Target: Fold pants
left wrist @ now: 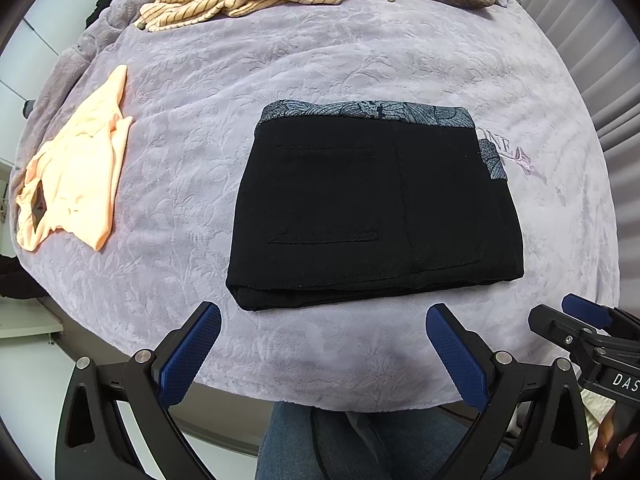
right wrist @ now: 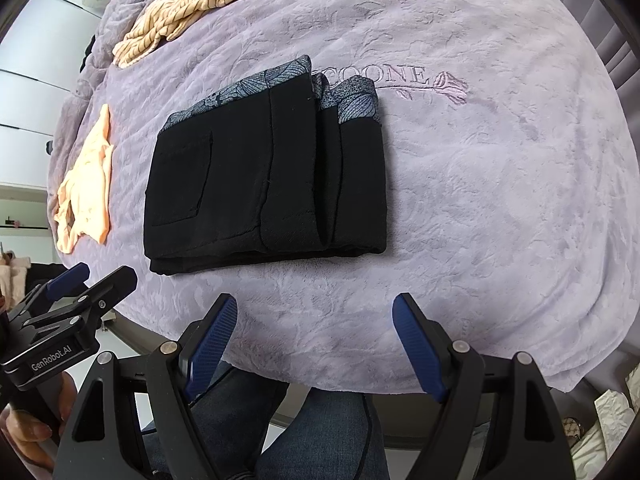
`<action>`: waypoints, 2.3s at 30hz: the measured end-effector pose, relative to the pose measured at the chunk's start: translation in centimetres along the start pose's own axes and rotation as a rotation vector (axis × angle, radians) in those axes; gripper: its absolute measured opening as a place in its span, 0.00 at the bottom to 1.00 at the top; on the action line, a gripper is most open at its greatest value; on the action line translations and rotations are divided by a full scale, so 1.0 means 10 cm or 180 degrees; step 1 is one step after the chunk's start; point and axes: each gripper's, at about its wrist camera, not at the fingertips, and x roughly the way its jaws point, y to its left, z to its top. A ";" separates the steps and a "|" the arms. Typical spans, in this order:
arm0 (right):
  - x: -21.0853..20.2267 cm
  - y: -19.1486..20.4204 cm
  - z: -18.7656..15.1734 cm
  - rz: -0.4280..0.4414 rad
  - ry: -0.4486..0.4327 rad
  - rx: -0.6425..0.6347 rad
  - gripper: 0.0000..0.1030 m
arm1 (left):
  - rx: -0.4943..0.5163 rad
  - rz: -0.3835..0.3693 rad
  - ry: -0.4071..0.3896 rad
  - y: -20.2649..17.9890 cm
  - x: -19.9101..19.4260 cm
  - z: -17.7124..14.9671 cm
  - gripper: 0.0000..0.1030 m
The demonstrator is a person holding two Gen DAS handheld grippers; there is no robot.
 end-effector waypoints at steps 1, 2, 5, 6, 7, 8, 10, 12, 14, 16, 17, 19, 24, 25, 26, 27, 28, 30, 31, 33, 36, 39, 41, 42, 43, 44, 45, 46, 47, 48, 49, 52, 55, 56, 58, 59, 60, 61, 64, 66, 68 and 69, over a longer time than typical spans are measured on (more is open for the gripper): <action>0.00 -0.01 0.01 -0.0001 -0.0001 -0.0002 0.80 | 0.0000 -0.0001 -0.0005 0.00 0.00 0.01 1.00; 0.00 -0.01 0.02 -0.0002 -0.0001 -0.0004 0.80 | -0.0004 -0.0004 -0.0017 -0.01 -0.01 0.01 1.00; -0.01 -0.02 0.04 -0.0006 -0.0009 -0.0003 0.80 | -0.0031 -0.0035 -0.0042 0.00 -0.02 0.03 1.00; -0.03 -0.02 0.06 -0.0011 -0.0018 -0.0012 0.80 | -0.0038 -0.0055 -0.0046 0.00 -0.02 0.03 1.00; -0.03 -0.03 0.07 -0.0015 -0.0027 -0.0016 0.80 | -0.0038 -0.0071 -0.0050 0.00 -0.01 0.03 1.00; -0.04 -0.03 0.07 -0.0023 -0.0034 -0.0015 0.80 | -0.0035 -0.0080 -0.0051 -0.01 -0.01 0.03 1.00; -0.04 -0.05 0.08 -0.0029 -0.0044 -0.0002 0.80 | -0.0007 -0.0072 -0.0044 -0.03 0.00 0.04 1.00; -0.04 -0.07 0.09 -0.0033 -0.0028 0.0022 0.80 | 0.0014 -0.0068 -0.0057 -0.05 -0.01 0.05 1.00; -0.03 -0.08 0.09 -0.0030 -0.0016 0.0035 0.80 | 0.0030 -0.0049 -0.0089 -0.06 -0.02 0.07 1.00; -0.03 -0.08 0.10 -0.0032 -0.0021 0.0033 0.80 | 0.0037 -0.0040 -0.0107 -0.06 -0.03 0.09 1.00; -0.04 -0.08 0.10 -0.0031 -0.0025 0.0030 0.80 | 0.0034 -0.0052 -0.0108 -0.06 -0.03 0.09 1.00; -0.03 -0.08 0.11 -0.0034 -0.0027 0.0032 0.80 | 0.0029 -0.0057 -0.0109 -0.06 -0.03 0.09 1.00; -0.03 -0.09 0.13 -0.0041 -0.0018 0.0063 0.80 | -0.0010 -0.0013 -0.0121 -0.04 -0.02 0.10 1.00; -0.03 -0.10 0.14 -0.0047 -0.0019 0.0063 0.80 | -0.0019 -0.0001 -0.0124 -0.03 -0.02 0.10 1.00; -0.03 -0.09 0.14 -0.0054 -0.0021 0.0061 0.80 | -0.0031 0.0000 -0.0126 -0.02 -0.02 0.10 1.00; -0.03 -0.09 0.14 -0.0061 -0.0024 0.0060 0.80 | -0.0045 -0.0005 -0.0127 -0.01 -0.02 0.10 1.00; -0.03 -0.09 0.14 -0.0072 -0.0025 0.0056 0.80 | -0.0055 -0.0007 -0.0127 -0.01 -0.02 0.10 1.00; -0.04 -0.08 0.15 -0.0086 -0.0024 0.0041 0.80 | -0.0074 -0.0009 -0.0128 0.00 -0.01 0.10 1.00; -0.04 -0.08 0.15 -0.0099 -0.0021 0.0030 0.80 | -0.0080 -0.0010 -0.0130 0.00 -0.01 0.10 1.00; -0.04 -0.07 0.15 -0.0116 -0.0015 0.0012 0.80 | -0.0085 -0.0009 -0.0132 0.00 -0.01 0.10 1.00; -0.05 -0.06 0.16 -0.0143 -0.0016 -0.0013 0.80 | -0.0079 -0.0013 -0.0129 -0.01 -0.01 0.10 1.00; -0.07 -0.04 0.16 -0.0164 -0.0027 -0.0039 0.80 | -0.0081 -0.0018 -0.0125 -0.01 0.00 0.09 1.00; -0.07 -0.03 0.15 -0.0182 -0.0030 -0.0051 0.80 | -0.0084 -0.0024 -0.0123 -0.02 0.00 0.08 1.00; -0.07 -0.02 0.15 -0.0188 -0.0029 -0.0055 0.80 | -0.0087 -0.0029 -0.0120 -0.02 0.01 0.08 1.00; -0.07 -0.02 0.15 -0.0195 -0.0029 -0.0057 0.80 | -0.0088 -0.0031 -0.0120 -0.02 0.01 0.08 1.00; -0.07 -0.02 0.14 -0.0201 -0.0028 -0.0058 0.80 | -0.0092 -0.0030 -0.0122 -0.02 0.01 0.08 1.00; -0.07 -0.02 0.14 -0.0207 -0.0026 -0.0061 0.80 | -0.0090 -0.0031 -0.0124 -0.02 0.01 0.08 1.00; -0.07 -0.02 0.14 -0.0213 -0.0025 -0.0067 0.80 | -0.0089 -0.0032 -0.0127 -0.02 0.01 0.07 1.00; -0.07 -0.01 0.14 -0.0221 -0.0021 -0.0076 0.80 | -0.0084 -0.0032 -0.0123 -0.02 0.01 0.07 1.00; -0.07 -0.01 0.14 -0.0227 -0.0020 -0.0082 0.80 | -0.0086 -0.0032 -0.0117 -0.02 0.01 0.08 1.00; -0.07 -0.01 0.14 -0.0230 -0.0017 -0.0089 0.80 | -0.0082 -0.0036 -0.0112 -0.02 0.01 0.07 1.00; -0.07 0.01 0.14 -0.0241 -0.0010 -0.0105 0.80 | -0.0083 -0.0030 -0.0107 -0.02 0.02 0.08 1.00; -0.07 0.03 0.14 -0.0259 -0.0009 -0.0123 0.80 | -0.0090 -0.0013 -0.0113 -0.01 0.02 0.08 1.00; -0.07 0.05 0.14 -0.0265 -0.0012 -0.0129 0.80 | -0.0091 -0.0011 -0.0115 -0.01 0.03 0.08 1.00; -0.07 0.07 0.15 -0.0283 -0.0022 -0.0147 0.80 | -0.0102 -0.0013 -0.0115 0.01 0.03 0.08 1.00; -0.07 0.08 0.15 -0.0292 -0.0030 -0.0156 0.80 | -0.0109 -0.0012 -0.0118 0.01 0.03 0.08 1.00; -0.08 0.10 0.16 -0.0301 -0.0038 -0.0164 0.80 | -0.0109 -0.0014 -0.0124 0.03 0.03 0.07 1.00; -0.08 0.11 0.16 -0.0305 -0.0039 -0.0164 0.80 | -0.0114 -0.0013 -0.0132 0.03 0.03 0.07 1.00; -0.07 0.13 0.15 -0.0305 -0.0040 -0.0162 0.80 | -0.0114 -0.0020 -0.0147 0.05 0.03 0.06 1.00; -0.07 0.14 0.13 -0.0309 -0.0035 -0.0165 0.80 | -0.0106 -0.0028 -0.0142 0.06 0.03 0.05 1.00; -0.06 0.15 0.12 -0.0317 -0.0026 -0.0163 0.80 | -0.0107 -0.0032 -0.0136 0.06 0.04 0.05 1.00; -0.06 0.15 0.11 -0.0319 -0.0024 -0.0160 0.80 | -0.0107 -0.0036 -0.0135 0.07 0.04 0.05 1.00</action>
